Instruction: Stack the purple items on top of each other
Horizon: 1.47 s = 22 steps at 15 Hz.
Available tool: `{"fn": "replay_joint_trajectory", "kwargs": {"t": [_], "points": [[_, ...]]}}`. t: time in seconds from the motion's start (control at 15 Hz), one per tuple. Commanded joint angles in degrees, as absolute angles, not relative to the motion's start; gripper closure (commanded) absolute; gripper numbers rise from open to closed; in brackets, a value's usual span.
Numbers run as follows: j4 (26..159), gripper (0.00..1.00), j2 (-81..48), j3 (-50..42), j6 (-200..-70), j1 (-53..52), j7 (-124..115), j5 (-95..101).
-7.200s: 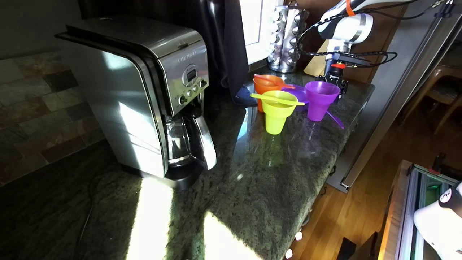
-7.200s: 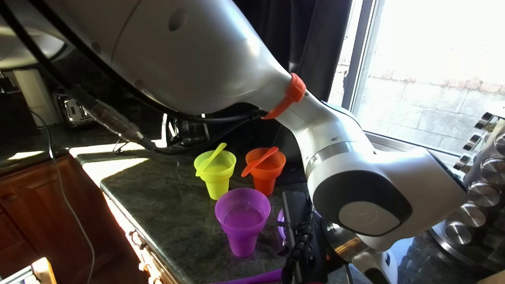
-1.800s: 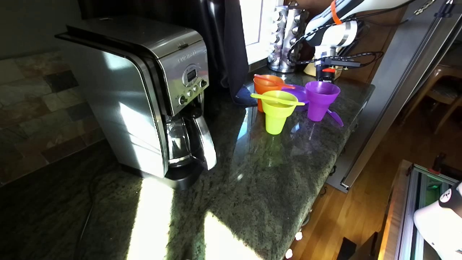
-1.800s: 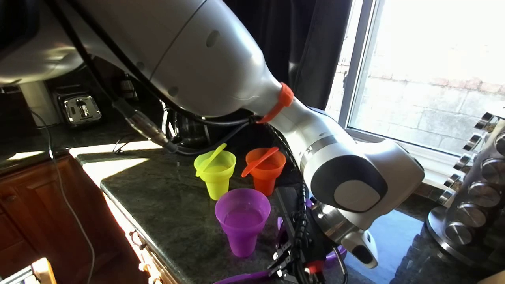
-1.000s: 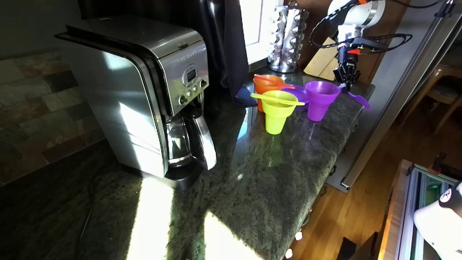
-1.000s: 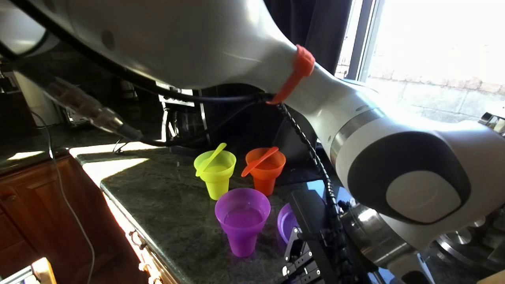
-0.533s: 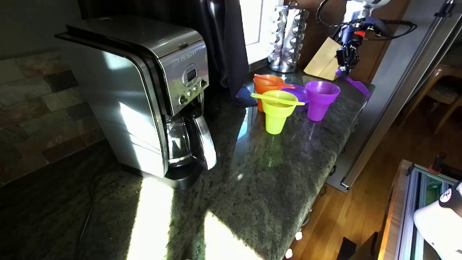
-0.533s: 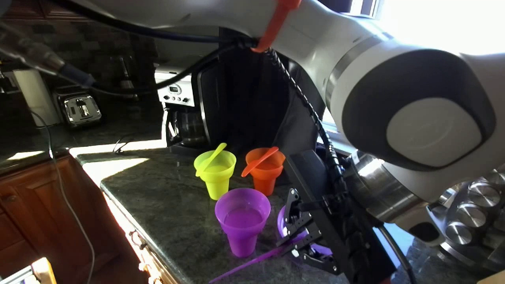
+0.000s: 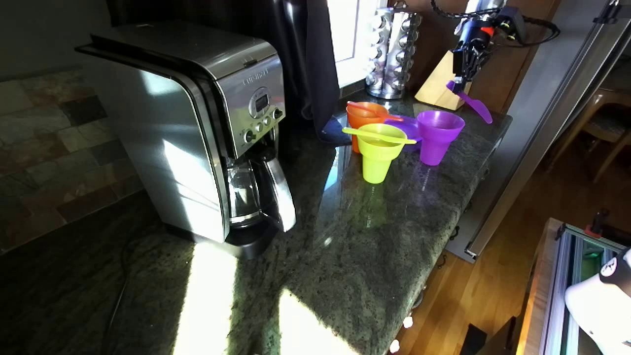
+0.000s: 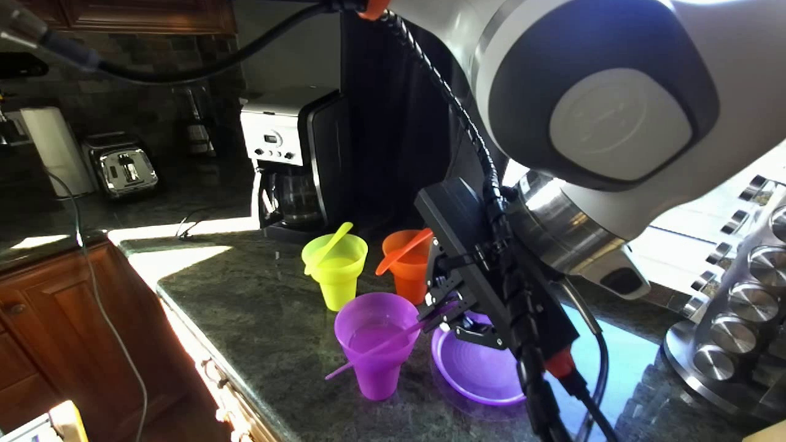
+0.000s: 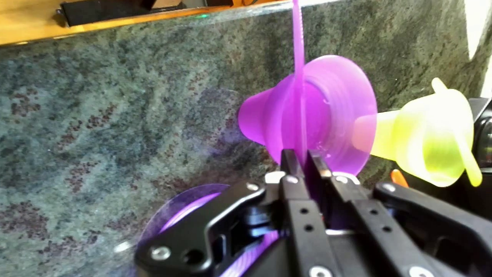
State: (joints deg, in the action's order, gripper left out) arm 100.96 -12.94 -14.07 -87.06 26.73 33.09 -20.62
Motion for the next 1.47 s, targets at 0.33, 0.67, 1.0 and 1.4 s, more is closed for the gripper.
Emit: {"fn": "replay_joint_trajectory", "kwargs": {"t": [0.33,0.67,1.0,1.4], "points": [[101.65,0.97,-12.64,-13.10,-83.17,23.29,33.20,-24.48],[101.42,0.97,-14.00,-12.81,-83.24,22.85,33.22,-25.97],[100.97,0.97,-15.31,-12.58,-82.97,22.98,32.77,-26.66],[100.47,0.97,-16.82,-12.54,-82.65,23.42,32.55,-28.08]]}}
